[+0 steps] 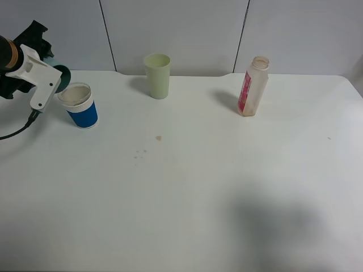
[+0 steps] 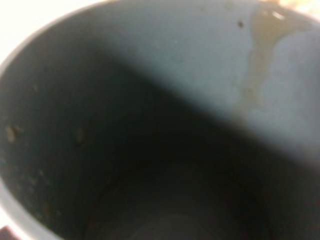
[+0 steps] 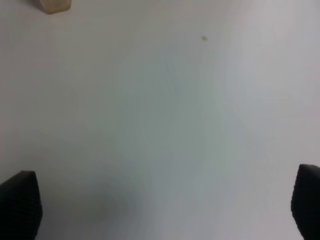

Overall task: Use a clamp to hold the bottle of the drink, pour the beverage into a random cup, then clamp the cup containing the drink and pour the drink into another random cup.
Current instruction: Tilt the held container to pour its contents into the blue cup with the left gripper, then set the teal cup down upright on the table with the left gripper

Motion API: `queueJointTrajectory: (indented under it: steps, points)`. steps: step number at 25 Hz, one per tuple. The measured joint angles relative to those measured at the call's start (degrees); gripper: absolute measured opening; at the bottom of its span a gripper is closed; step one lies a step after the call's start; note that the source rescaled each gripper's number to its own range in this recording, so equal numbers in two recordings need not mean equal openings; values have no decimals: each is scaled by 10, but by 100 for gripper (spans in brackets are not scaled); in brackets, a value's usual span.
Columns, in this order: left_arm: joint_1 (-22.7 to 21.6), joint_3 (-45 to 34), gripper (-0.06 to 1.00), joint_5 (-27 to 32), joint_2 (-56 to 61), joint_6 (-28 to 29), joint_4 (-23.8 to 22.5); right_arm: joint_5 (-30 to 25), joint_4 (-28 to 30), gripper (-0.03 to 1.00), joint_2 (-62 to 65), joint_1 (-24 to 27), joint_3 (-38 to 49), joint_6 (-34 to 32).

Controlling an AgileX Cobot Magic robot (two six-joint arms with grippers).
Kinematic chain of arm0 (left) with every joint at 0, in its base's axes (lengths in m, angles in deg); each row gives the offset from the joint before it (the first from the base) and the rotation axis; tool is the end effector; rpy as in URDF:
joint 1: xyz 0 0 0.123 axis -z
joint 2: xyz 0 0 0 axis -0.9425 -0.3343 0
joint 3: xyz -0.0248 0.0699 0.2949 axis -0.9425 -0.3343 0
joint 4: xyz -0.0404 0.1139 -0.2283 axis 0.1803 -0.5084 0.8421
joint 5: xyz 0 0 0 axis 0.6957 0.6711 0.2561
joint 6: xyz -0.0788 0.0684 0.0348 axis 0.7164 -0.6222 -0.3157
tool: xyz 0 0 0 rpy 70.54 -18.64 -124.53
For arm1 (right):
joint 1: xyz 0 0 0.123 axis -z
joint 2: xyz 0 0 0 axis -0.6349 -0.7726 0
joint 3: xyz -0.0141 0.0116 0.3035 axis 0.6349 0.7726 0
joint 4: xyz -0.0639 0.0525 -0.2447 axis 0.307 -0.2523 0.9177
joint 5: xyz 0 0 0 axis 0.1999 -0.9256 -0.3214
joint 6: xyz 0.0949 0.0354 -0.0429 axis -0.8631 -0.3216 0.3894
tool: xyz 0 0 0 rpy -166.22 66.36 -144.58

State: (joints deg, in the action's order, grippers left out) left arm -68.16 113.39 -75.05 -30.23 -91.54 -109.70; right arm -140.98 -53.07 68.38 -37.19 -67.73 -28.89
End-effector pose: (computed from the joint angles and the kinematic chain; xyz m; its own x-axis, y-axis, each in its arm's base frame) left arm 0.3805 -0.0065 0.1972 0.2867 0.8676 0.4062 0.5778 -0.4948 0.6491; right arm 0.0266 -0.0025 0.2687 -0.6168 0.0602 -0.7848 0.0720 0.9972 0.0199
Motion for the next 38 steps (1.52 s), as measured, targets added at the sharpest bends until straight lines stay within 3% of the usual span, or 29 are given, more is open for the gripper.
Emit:
queueJointTrajectory:
  steps: [23,27,38]
  points:
    - [19,28,0,12,4,3,-13,0,0,100,0,0,0,0]
    - [19,28,0,12,4,20,13,0,0,100,0,0,0,0]
    - [19,28,0,-4,4,151,128,0,0,100,0,0,0,0]
